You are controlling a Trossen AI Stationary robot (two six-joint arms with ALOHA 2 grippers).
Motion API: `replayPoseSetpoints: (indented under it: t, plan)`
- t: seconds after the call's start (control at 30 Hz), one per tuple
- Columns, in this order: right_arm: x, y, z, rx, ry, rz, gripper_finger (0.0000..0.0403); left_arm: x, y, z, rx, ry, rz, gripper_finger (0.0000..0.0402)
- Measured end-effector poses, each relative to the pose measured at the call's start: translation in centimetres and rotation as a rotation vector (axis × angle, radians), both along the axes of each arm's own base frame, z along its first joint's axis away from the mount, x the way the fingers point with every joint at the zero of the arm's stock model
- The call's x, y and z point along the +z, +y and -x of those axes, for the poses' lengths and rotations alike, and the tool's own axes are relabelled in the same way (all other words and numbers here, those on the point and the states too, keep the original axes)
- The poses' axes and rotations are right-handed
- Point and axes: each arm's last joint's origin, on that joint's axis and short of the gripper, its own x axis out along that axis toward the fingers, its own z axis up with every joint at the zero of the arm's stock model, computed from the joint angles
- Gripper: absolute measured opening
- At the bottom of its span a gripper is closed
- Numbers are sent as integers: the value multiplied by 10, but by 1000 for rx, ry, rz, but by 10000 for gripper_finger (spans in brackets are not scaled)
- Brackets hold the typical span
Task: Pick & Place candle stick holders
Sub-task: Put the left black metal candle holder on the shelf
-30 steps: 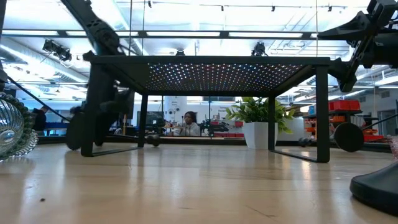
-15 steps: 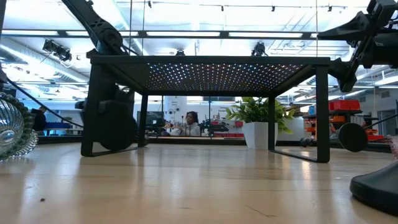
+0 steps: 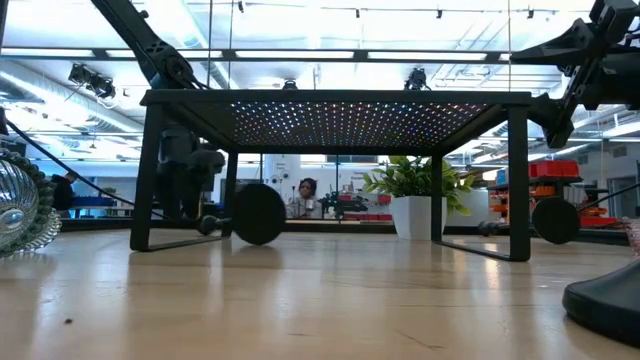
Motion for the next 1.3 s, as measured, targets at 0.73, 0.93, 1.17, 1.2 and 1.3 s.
replayPoseSetpoints:
  t: [0.73,0.93,1.17,1.2,1.3]
  plan:
    - [0,0,0,0,0,0,297,25,-34,-19,-810,-76,-234,215]
    - [0,0,0,0,0,0,297,23,-46,-32,-1090,-52,-337,215]
    - [0,0,0,0,0,0,297,21,-57,-43,-1250,-77,-379,191]
    - [0,0,0,0,0,0,297,18,-58,-43,-1256,-71,-368,186]
    - [0,0,0,1,0,0,297,13,-58,-47,-1266,-81,-341,174]
